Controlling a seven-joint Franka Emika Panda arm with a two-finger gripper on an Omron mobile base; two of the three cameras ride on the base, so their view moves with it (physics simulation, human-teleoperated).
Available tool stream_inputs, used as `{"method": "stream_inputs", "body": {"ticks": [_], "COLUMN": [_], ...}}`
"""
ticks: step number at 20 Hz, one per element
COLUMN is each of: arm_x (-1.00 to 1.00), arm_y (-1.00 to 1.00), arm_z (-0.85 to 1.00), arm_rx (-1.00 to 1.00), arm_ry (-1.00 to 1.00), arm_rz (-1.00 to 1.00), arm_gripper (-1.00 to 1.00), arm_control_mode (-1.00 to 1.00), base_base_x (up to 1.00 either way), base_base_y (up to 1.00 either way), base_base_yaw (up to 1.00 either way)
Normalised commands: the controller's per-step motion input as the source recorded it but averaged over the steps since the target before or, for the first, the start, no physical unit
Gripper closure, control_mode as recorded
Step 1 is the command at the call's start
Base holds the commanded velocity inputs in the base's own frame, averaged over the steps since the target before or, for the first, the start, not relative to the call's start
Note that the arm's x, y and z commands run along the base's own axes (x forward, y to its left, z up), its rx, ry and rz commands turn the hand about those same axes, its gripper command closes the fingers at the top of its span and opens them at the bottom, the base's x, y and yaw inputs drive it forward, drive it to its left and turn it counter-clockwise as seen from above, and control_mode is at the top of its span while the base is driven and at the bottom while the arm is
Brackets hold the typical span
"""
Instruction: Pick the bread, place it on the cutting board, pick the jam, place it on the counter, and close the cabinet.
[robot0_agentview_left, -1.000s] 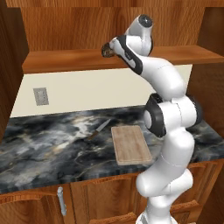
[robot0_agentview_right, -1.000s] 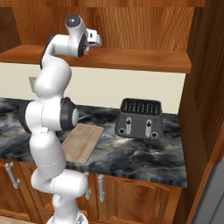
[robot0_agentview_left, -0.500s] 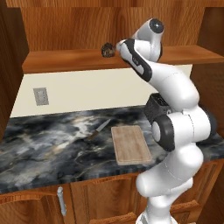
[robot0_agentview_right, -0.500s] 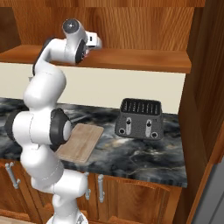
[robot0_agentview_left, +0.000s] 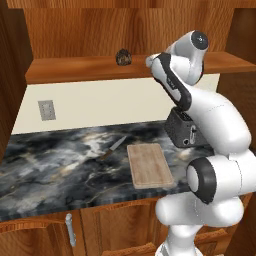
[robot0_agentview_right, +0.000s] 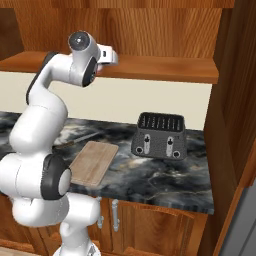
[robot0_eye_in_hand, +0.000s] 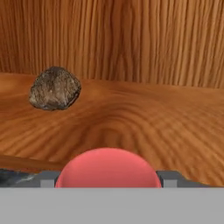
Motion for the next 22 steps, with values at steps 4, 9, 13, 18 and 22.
{"method": "stream_inputs", "body": {"ticks": [4,9,13,18,22], "arm_x": [-0.74,-0.74,-0.58,-0.36,-0.34], "arm_y": [-0.19,-0.16,-0.03,0.00,-0.03], "arm_z": [0.00,-0.02,-0.13,-0.25,-0.23], "arm_rx": [0.00,0.00,0.00,0.00,0.00], "arm_ry": [0.00,0.00,0.00,-0.01,-0.04], "arm_rz": [0.00,0.00,0.00,0.00,0.00], "arm_gripper": [1.00,1.00,1.00,1.00,1.00], "arm_control_mode": [-1.00,-1.00,-1.00,-1.00,-1.00], "base_base_x": [0.00,0.00,0.00,0.00,0.00], "base_base_y": [0.00,0.00,0.00,0.00,0.00], "base_base_yaw": [0.00,0.00,0.00,0.00,0.00]}}
